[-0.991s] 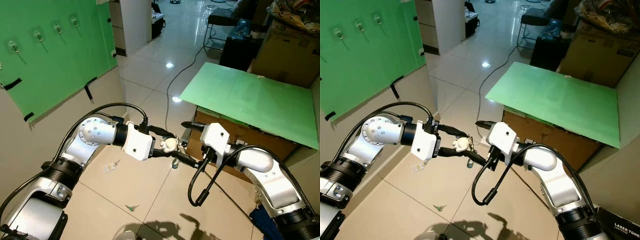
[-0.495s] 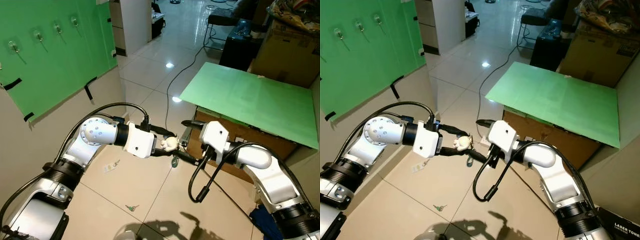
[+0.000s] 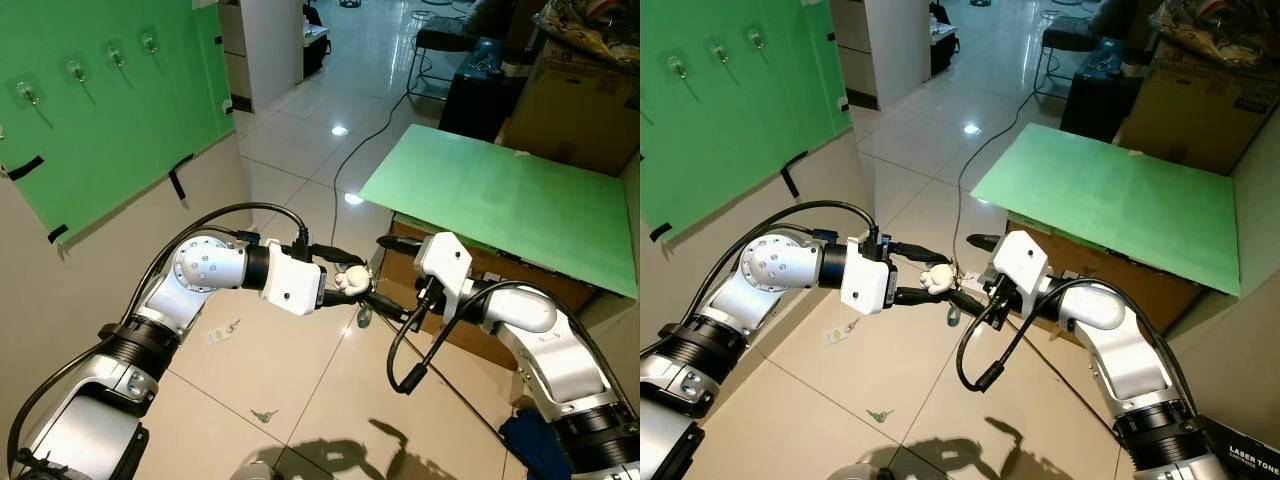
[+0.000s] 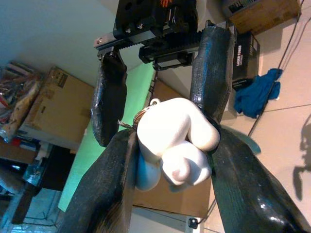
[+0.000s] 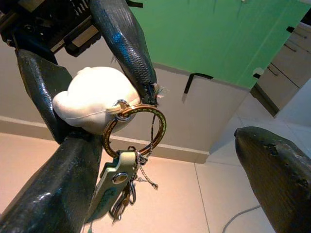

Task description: Hang keys on a hook

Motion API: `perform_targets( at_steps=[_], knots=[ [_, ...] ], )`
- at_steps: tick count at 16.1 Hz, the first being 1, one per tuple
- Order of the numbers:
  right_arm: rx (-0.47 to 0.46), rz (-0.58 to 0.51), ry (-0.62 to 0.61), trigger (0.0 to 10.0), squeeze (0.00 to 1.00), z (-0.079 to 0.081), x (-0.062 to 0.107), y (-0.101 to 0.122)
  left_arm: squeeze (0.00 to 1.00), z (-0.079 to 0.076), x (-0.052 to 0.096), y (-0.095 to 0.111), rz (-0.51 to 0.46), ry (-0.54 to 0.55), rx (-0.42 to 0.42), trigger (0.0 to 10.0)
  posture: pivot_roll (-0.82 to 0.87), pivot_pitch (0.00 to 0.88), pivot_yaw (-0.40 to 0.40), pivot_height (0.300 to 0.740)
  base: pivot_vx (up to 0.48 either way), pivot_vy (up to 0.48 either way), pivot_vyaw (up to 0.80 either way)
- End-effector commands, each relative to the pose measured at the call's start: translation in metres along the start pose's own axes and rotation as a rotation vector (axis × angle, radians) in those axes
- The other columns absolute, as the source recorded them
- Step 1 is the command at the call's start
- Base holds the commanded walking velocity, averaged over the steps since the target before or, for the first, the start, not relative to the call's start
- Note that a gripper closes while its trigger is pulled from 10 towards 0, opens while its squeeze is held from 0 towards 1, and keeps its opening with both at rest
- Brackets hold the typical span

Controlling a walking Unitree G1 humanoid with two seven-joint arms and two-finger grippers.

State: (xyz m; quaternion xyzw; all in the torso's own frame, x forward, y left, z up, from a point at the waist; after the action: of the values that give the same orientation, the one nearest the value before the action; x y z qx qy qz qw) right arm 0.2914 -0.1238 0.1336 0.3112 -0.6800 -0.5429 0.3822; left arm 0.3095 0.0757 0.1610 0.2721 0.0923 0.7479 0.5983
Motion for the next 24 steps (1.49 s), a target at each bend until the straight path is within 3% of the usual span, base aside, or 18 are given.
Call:
perform_targets(
  at_steps=[1,3,5,6,7,9,10,11,12,14,17,21,24],
  knots=[
    [-0.026,0.096,0.120,10.0,0.00,0.021,-0.005,-0.019,0.00,0.047,0.003,0.013,-0.030,0.194,-0.112,10.0,-0.06,0.000,0.010,0.740,0.000,0.000,0.00],
    [-0.089,0.066,0.074,10.0,0.00,0.018,0.000,-0.017,0.00,0.054,0.012,-0.005,0.045,0.309,0.003,10.0,-0.06,0.000,0.008,0.740,0.000,0.000,0.00],
    [-0.272,-0.025,-0.008,10.0,0.00,0.016,0.005,-0.013,0.00,0.060,0.025,-0.020,0.086,0.463,0.145,10.0,-0.06,0.000,0.001,0.740,0.000,0.000,0.00],
    [-0.319,-0.049,-0.021,10.0,0.00,0.018,0.009,-0.013,0.00,0.060,0.029,-0.025,0.102,0.506,0.189,10.0,-0.06,0.000,0.001,0.740,0.000,0.000,0.00],
    [-0.338,-0.060,-0.028,10.0,0.00,0.018,0.011,-0.013,0.00,0.059,0.031,-0.029,0.115,0.519,0.210,10.0,-0.05,0.000,0.002,0.740,0.000,0.000,0.00],
    [-0.371,-0.089,-0.082,10.0,0.00,0.013,0.019,-0.011,0.00,0.047,0.041,-0.054,0.269,0.561,0.314,10.0,-0.06,0.000,0.006,0.740,0.000,0.000,0.00],
    [-0.375,-0.096,-0.092,10.0,0.00,0.014,0.020,-0.010,0.00,0.042,0.041,-0.062,0.303,0.558,0.388,10.0,-0.06,0.000,0.008,0.740,0.000,0.000,0.00],
    [-0.380,-0.099,-0.095,10.0,0.00,0.014,0.020,-0.009,0.00,0.041,0.041,-0.063,0.306,0.561,0.407,10.0,-0.06,0.000,0.009,0.740,0.000,0.000,0.00],
    [-0.325,-0.155,-0.193,10.0,0.00,0.007,0.015,0.000,0.00,0.035,0.043,-0.073,0.365,0.605,0.536,10.0,-0.06,0.000,0.011,0.740,0.000,0.000,0.00],
    [-0.213,-0.166,-0.275,10.0,0.00,0.002,0.010,0.008,0.00,0.025,0.040,-0.078,0.361,0.605,0.666,10.0,-0.06,0.000,0.015,0.740,0.000,0.000,0.00],
    [-0.018,-0.090,-0.315,10.0,0.00,0.001,0.006,0.001,0.00,0.008,0.035,-0.081,0.371,0.578,0.771,10.0,-0.06,0.000,0.016,0.740,0.000,0.000,0.00],
    [0.067,-0.047,-0.412,10.0,0.00,-0.013,0.008,-0.010,0.00,0.000,0.035,-0.078,0.350,0.527,0.899,10.0,-0.05,0.000,0.017,0.740,0.000,0.000,0.00],
    [0.133,-0.027,-0.428,10.0,0.00,-0.017,0.000,-0.015,0.00,0.004,0.035,-0.067,0.299,0.473,0.930,10.0,-0.05,0.000,0.020,0.740,0.000,0.000,0.00]
  ],
)
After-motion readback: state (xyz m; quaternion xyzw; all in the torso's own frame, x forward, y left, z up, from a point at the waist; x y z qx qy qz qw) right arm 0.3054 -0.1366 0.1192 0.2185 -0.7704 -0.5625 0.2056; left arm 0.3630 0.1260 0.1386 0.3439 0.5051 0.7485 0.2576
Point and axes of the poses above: a point about 5 cm out from each wrist's last joint towards the gripper, its own x axis pointing back from the gripper into the wrist, its own y axis along the axis of the wrist's last joint, z = x × y, the point moved 2 cm from there along -x, pointing out of the wrist towards the gripper, and after that the axes turned 9 degrees about -x, right-handed, at the moved point
